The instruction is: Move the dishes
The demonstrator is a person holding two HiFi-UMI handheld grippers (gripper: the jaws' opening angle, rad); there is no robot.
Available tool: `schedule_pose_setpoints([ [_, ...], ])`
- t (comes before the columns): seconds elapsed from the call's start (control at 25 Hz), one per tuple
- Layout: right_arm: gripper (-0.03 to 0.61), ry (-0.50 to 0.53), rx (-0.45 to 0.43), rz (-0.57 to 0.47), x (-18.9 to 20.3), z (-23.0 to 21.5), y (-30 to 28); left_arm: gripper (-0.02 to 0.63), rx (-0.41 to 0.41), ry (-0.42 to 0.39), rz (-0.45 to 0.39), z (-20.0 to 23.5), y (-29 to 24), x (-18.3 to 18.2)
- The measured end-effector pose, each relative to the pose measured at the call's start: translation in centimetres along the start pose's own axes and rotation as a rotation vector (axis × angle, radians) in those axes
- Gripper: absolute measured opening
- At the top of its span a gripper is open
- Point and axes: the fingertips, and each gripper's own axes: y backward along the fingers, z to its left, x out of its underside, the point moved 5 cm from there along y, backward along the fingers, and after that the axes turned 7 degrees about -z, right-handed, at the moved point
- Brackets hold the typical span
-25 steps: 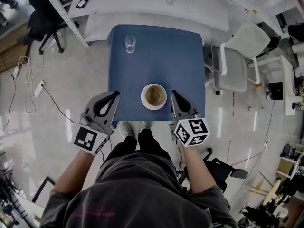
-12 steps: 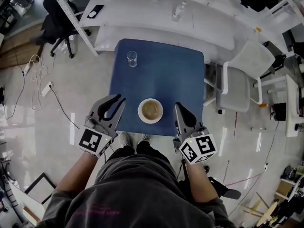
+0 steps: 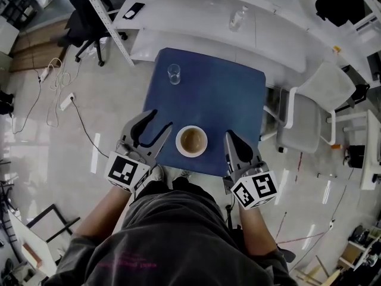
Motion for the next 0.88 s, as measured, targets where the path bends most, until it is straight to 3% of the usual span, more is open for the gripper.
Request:
schedule_pose_setpoints([
  [0.24, 0.003, -0.014, -0.016, -0.009, -0.2, -0.1, -0.6, 0.279, -0.033, 0.012, 0.012, 0.8, -1.3, 0.6],
  [0.6, 0.003, -0.051, -0.025, 0.035, 1.9, -0.5, -2.7, 0.298, -0.103, 0.031, 0.094, 5.0, -3.5, 4.9],
  [0.88, 0.003, -0.044, 0.040, 0.096, 4.0, -0.7, -4.9, 0.302, -0.063, 0.031, 0.156, 10.0, -6.9, 10.2],
])
